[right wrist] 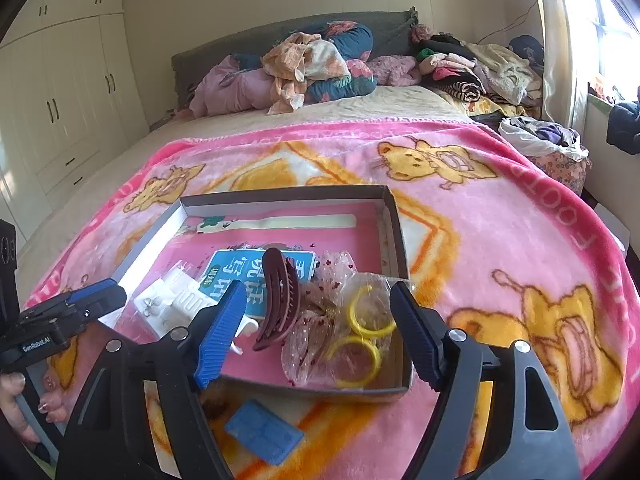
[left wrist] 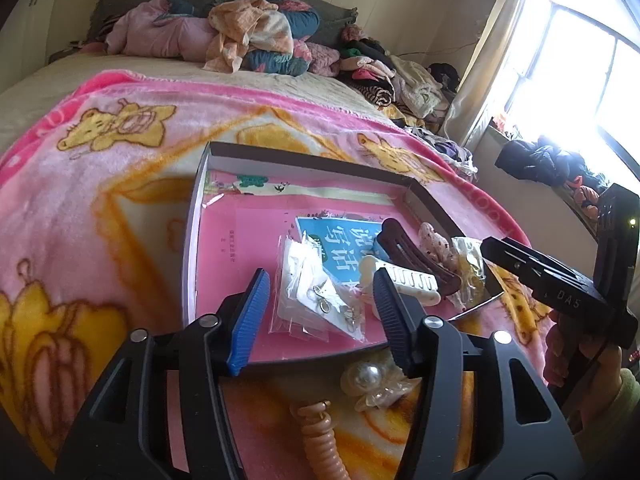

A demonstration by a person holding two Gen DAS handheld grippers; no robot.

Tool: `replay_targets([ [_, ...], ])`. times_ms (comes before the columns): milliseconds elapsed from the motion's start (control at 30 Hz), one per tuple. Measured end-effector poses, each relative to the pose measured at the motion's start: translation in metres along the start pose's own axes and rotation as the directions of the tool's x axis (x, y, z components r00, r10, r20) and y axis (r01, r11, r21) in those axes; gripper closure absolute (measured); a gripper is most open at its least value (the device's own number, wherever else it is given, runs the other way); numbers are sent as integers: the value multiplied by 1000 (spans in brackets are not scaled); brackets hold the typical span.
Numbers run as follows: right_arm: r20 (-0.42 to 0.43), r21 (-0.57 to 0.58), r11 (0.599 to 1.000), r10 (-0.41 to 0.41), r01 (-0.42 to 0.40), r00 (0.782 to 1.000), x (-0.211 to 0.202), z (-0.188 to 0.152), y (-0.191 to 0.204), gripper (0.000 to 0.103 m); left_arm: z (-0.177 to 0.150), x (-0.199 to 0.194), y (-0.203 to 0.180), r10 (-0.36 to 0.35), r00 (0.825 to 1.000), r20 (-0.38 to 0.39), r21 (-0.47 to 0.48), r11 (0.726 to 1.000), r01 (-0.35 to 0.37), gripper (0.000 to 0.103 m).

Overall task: Organize jewelry
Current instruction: 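Withdraw both open tools from the box toward the remaining accessories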

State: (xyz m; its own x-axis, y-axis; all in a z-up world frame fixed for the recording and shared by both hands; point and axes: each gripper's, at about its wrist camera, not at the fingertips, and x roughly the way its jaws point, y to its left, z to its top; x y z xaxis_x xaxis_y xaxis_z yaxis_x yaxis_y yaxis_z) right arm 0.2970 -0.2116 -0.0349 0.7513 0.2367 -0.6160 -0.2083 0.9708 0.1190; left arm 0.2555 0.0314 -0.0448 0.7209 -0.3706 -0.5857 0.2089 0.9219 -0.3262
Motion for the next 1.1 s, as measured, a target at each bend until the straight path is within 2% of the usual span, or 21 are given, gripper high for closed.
replay_targets([
  [233, 21, -10, 1000, -9, 9, 1000, -16, -7, 3, 28, 1, -14, -7, 20, 1000, 21, 17, 1000, -20, 41],
  [400, 53, -11, 1000, -6, 7, 999, -31, -11, 5, 24, -1, -25, -10, 34, 999, 40, 20, 999, -35, 23],
  [567, 84, -18, 1000, 2, -1, 996, -47, -16, 8, 22, -4, -36, -13, 53, 997, 60, 28, 998, -55, 12],
  [733, 105, -25, 1000, 12, -9, 994, -63, -21, 11, 18, -9, -49, -15, 68, 994, 88, 28, 997, -71, 12],
  [1100, 123, -56, 998, 33, -26, 992, -90, -31, 19, 18, -24, -70, -20, 91, 990, 109, 43, 994, -96, 12],
])
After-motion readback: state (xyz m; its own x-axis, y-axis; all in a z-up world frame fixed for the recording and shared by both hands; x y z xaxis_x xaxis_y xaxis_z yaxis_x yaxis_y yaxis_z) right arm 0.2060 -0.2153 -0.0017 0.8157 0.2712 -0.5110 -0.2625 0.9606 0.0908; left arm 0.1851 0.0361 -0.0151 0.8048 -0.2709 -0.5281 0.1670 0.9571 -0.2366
